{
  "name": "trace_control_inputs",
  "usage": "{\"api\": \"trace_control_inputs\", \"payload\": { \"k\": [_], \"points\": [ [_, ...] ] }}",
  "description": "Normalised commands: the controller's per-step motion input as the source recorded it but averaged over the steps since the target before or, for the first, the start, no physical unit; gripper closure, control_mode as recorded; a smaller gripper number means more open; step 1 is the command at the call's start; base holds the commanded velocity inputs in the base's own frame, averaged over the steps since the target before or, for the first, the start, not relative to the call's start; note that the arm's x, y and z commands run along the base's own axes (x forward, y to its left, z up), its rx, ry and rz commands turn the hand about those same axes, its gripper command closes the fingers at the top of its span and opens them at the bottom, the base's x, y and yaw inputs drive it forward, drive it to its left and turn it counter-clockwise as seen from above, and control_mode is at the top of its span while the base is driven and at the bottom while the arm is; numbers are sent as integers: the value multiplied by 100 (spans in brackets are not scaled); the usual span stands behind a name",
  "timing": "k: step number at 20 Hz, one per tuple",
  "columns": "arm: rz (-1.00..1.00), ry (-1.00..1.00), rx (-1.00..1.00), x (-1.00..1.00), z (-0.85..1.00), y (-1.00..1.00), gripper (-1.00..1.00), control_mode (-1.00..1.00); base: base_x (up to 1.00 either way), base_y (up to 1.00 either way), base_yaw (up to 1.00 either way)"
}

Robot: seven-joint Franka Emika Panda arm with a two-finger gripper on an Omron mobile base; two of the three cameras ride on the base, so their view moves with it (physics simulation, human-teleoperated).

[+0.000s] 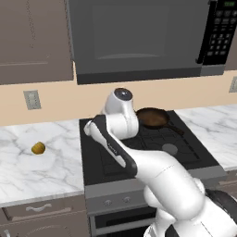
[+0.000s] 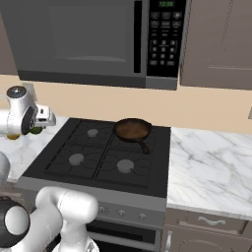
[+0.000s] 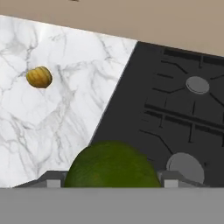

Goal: Put the lime and squash in the pan. Then turn on the rear right burner and set the heat to medium.

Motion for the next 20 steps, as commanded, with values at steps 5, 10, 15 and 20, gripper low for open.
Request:
{"api": "trace_control_inputs", "payload": {
  "k": [5,10,15,20],
  "points": [
    [0,-28,0,-8,13,-96,100,-100,0,0,0],
    [-7,-4,0,13,20,-77,100,-100,0,0,0],
    [-13,10,0,43,6,-61,100,-100,0,0,0],
    [-17,18,0,56,2,-45,100,-100,0,0,0]
  ]
}}
